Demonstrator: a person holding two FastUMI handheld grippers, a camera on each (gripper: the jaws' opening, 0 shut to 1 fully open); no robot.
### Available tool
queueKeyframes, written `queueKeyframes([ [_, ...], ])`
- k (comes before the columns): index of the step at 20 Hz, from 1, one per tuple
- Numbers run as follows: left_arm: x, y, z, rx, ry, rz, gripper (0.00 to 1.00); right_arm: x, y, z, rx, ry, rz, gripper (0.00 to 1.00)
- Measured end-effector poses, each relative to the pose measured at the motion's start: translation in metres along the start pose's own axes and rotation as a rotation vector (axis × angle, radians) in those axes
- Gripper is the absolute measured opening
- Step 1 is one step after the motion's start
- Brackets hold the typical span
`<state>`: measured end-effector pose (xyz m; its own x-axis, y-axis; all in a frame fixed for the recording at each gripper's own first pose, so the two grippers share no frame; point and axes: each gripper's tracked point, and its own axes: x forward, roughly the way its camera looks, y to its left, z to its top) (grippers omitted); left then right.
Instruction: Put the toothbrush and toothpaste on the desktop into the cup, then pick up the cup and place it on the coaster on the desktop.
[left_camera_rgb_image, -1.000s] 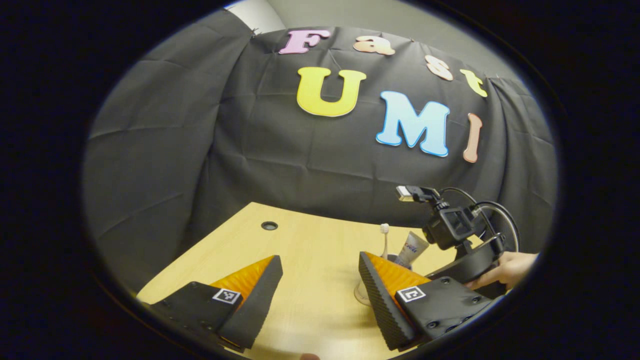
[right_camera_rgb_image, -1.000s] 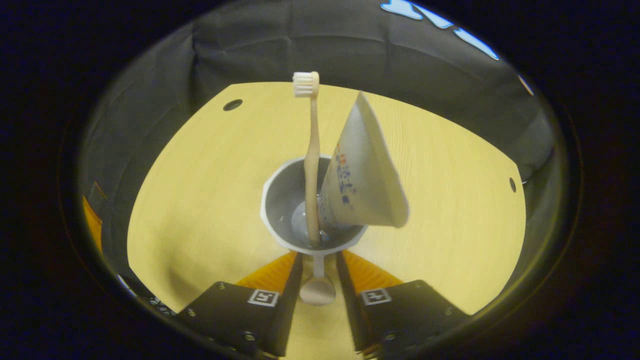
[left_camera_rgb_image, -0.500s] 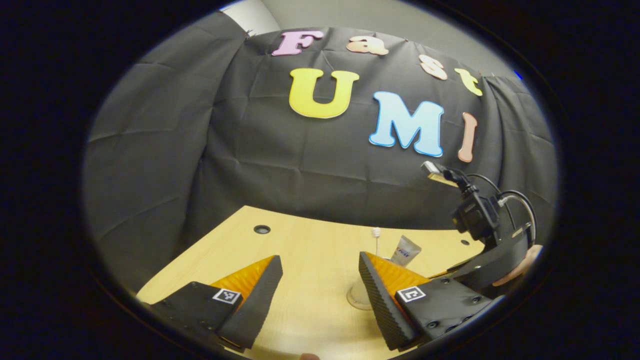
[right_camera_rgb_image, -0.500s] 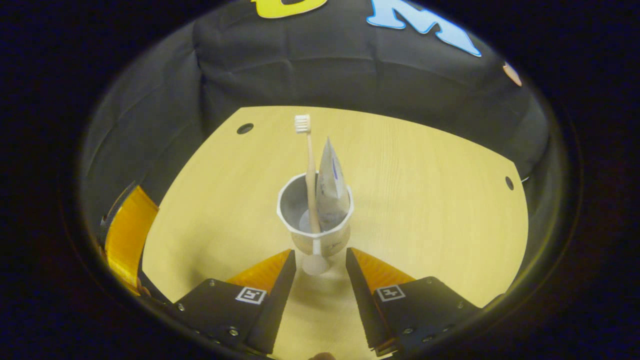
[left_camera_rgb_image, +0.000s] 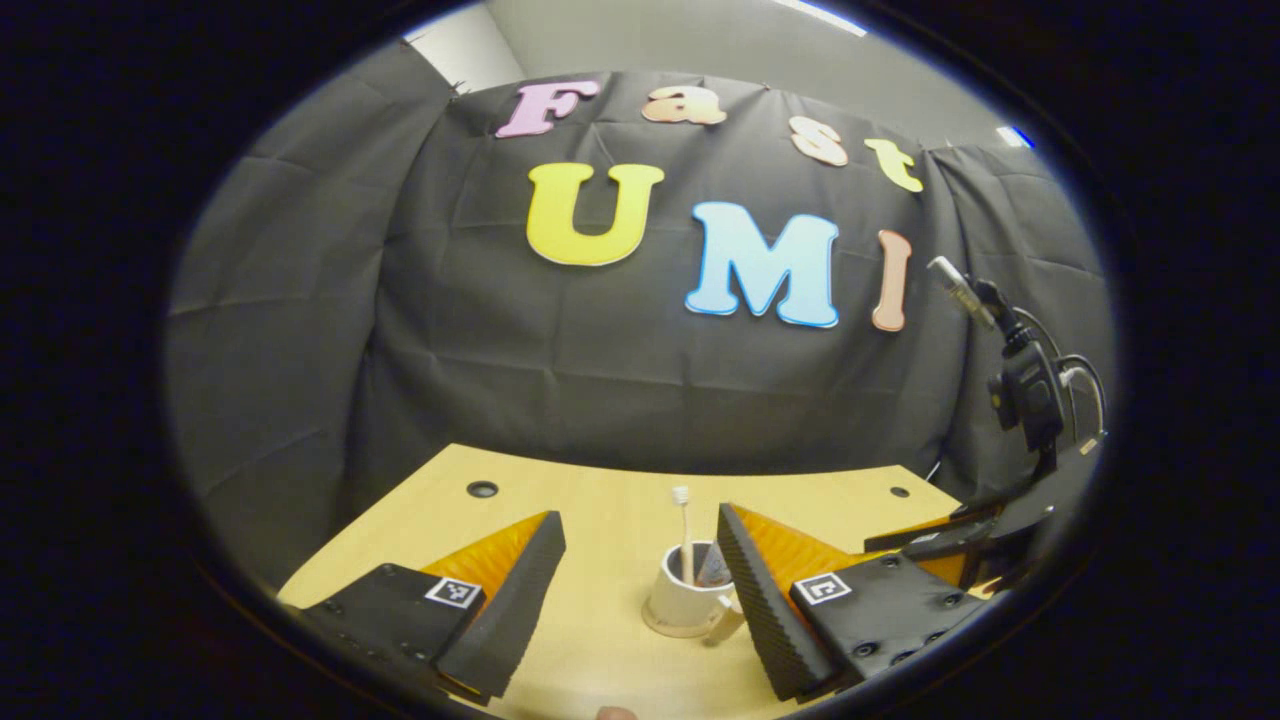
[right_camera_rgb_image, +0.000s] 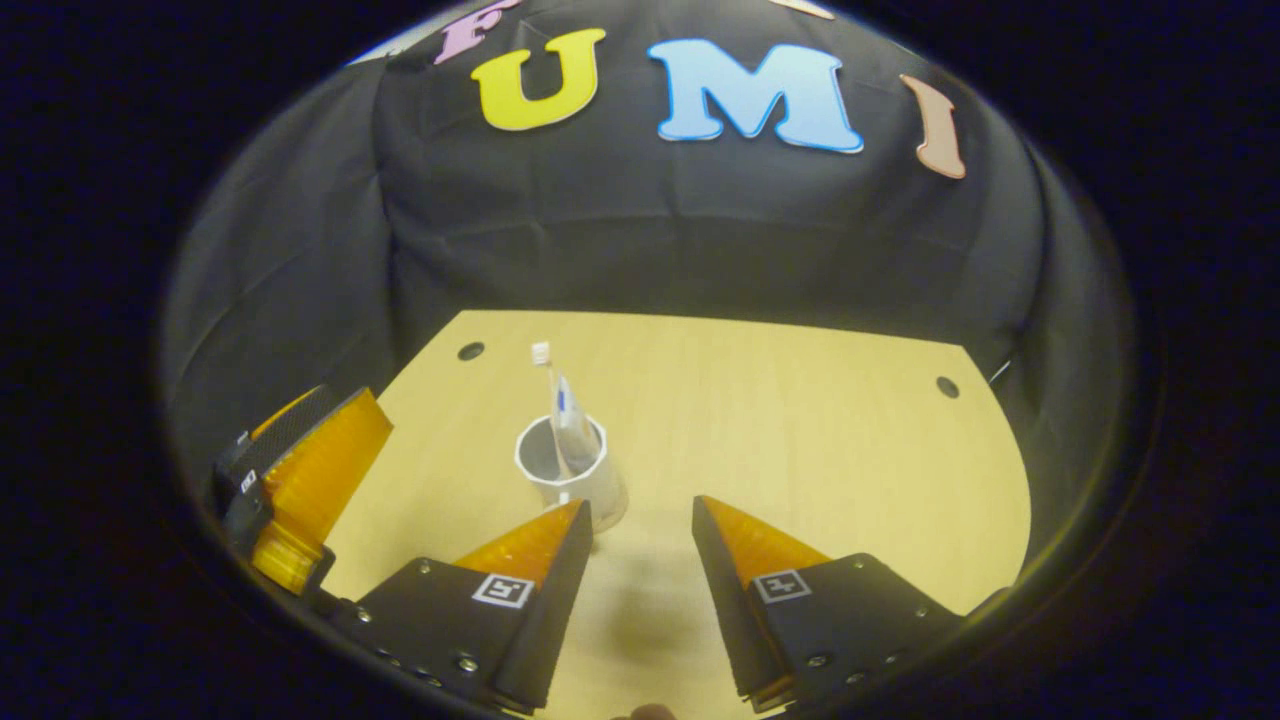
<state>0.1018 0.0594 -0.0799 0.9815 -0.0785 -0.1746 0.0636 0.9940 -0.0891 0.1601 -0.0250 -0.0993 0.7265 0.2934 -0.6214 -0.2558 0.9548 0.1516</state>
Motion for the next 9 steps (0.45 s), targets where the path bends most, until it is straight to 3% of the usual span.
queueKeyframes([
  [9, -0.014, -0.051, 0.033, 0.026, -0.085, -0.039, 0.97, -0.054, -0.043, 0.029, -0.035, -0.255, -0.050, 0.63],
])
